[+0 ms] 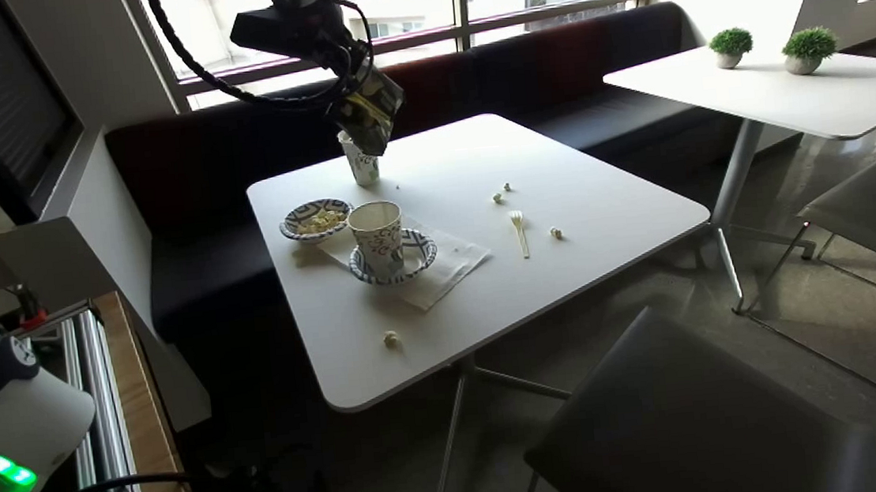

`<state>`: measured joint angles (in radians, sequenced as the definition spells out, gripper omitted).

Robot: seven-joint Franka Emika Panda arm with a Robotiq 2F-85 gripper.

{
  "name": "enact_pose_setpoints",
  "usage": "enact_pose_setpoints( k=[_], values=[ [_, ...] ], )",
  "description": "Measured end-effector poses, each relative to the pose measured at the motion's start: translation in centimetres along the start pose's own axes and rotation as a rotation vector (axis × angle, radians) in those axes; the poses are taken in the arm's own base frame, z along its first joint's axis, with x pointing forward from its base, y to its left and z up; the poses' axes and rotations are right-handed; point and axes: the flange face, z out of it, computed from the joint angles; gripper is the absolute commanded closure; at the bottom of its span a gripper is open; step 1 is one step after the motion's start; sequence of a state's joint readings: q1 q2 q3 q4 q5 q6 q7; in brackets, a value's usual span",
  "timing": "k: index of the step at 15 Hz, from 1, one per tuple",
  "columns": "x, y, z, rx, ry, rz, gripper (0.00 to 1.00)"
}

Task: Pour the contents in the black packet into the coffee cup on the right.

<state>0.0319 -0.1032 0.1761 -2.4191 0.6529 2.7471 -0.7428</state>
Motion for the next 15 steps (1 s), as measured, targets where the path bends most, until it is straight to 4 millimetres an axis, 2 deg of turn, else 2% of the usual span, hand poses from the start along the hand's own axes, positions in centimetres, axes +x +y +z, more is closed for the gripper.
enact_pose_setpoints(
  k=[3,15],
  values=[
    [-2.4,2.5,-2.1,0.019,0.033,0.038,0.99],
    [-2.8,2.3,-2.3,0.024,0.034,0.039,0.99]
  ],
)
